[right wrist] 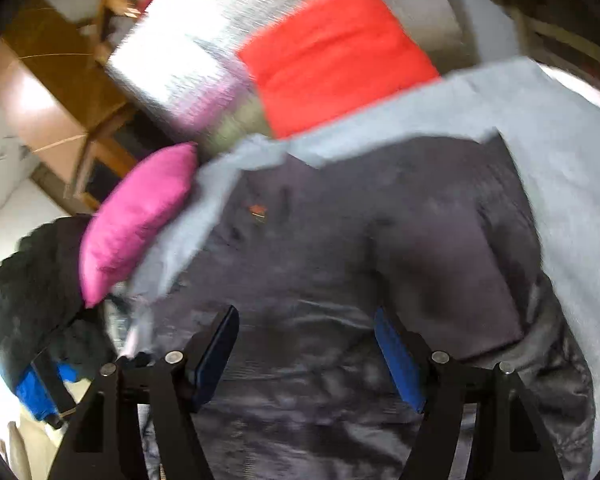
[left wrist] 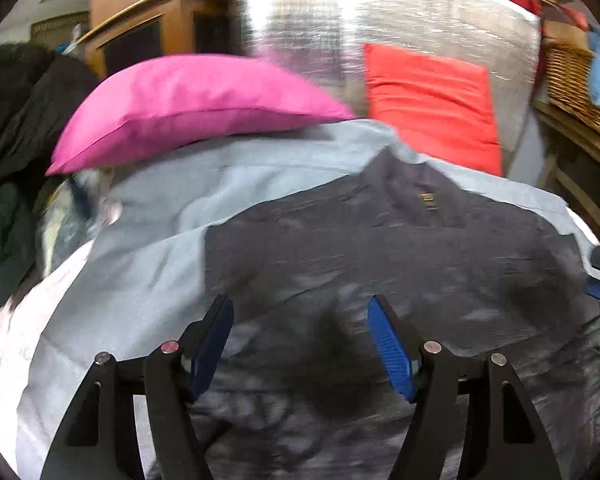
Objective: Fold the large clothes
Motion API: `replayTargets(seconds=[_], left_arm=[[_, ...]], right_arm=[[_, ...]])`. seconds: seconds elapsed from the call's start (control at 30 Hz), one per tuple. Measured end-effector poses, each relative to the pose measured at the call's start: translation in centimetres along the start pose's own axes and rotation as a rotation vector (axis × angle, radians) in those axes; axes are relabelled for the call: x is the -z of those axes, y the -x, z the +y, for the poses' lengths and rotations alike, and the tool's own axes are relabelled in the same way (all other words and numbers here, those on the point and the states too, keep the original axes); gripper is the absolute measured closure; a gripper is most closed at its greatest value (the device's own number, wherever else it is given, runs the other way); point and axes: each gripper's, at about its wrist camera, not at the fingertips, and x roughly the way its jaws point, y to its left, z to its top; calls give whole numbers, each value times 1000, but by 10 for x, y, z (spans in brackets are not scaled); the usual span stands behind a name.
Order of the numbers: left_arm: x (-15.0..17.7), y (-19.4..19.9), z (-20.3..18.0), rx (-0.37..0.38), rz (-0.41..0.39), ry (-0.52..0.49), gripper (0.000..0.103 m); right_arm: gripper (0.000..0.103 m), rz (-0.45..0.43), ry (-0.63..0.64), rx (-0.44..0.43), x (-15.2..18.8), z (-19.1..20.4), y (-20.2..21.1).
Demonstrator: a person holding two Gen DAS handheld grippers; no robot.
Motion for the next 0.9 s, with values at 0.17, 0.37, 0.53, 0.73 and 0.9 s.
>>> replayTargets(seconds=[0.17, 0.37, 0.53, 0.73, 0.9], left_arm=[[16, -44, -29, 19, 156, -54, 32], [23, -49, -34, 3, 148, -91, 30], [13, -36, -21, 23, 109, -28, 30], [19, -52, 3, 64, 177, 35, 27], [13, -23, 10, 63, 68, 69, 27]], right_arm=[[29, 61, 53, 16, 9, 4, -25], [29, 128, 4, 39, 14, -16, -47], [29, 53, 40, -17, 1, 15, -29], [28, 163, 19, 53, 6, -12, -72], [28, 103, 28, 22, 3, 4, -47]])
